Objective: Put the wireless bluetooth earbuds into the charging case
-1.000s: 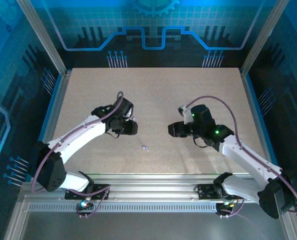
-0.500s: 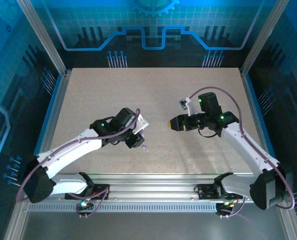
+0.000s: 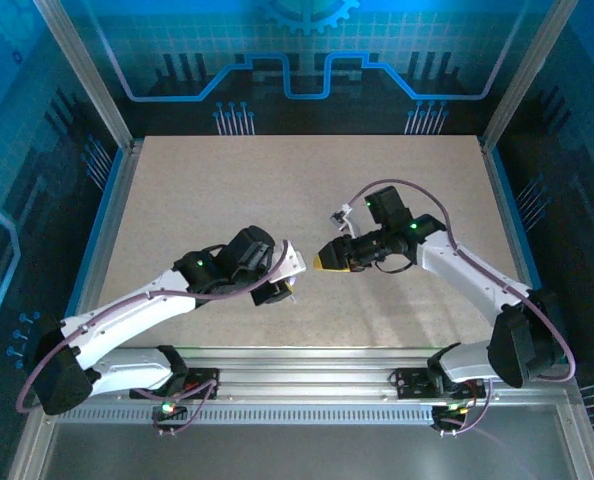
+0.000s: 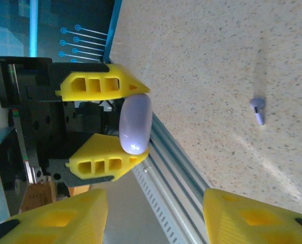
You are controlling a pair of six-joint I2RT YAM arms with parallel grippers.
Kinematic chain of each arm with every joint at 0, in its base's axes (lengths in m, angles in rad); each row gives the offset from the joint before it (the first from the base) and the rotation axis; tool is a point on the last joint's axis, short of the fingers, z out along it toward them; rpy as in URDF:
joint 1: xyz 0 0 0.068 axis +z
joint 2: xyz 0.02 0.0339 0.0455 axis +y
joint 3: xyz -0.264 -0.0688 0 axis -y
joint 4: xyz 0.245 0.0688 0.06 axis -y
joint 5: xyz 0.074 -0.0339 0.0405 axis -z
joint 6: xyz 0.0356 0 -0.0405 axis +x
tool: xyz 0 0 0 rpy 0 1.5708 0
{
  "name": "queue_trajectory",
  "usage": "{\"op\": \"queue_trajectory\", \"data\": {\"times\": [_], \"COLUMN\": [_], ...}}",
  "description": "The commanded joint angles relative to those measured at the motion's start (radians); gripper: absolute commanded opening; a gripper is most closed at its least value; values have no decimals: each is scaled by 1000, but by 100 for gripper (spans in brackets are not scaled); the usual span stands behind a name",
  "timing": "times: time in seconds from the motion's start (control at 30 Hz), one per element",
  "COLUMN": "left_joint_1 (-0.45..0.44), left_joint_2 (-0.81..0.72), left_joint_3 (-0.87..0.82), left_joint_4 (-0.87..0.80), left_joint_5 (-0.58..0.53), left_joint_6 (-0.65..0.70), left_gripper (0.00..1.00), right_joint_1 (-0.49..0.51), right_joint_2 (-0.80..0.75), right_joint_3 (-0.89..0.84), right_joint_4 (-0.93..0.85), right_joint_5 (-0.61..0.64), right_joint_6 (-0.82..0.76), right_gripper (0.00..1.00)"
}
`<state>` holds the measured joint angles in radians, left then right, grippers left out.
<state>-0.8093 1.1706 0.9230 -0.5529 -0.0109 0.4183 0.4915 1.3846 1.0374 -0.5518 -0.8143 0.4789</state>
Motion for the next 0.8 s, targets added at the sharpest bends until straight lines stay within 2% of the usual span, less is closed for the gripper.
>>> {"op": "queue_trajectory", "data": {"times": [0.0,0.77], "left_joint_1": [-14,-33], "left_joint_2": [1,-14], "left_joint_3": [-13,-6], "left_joint_4": [34,45], "left_joint_5": [-7,-29], "left_joint_6": [33,13], "left_gripper": [43,44], "right_joint_1": [26,131], "right_joint_2": [33,181], "right_joint_3": [23,63], "right_joint_4": [58,194], "right_joint_5": [-34,-84], "right_joint_6": [61,122], "right_gripper": [51,41]}}
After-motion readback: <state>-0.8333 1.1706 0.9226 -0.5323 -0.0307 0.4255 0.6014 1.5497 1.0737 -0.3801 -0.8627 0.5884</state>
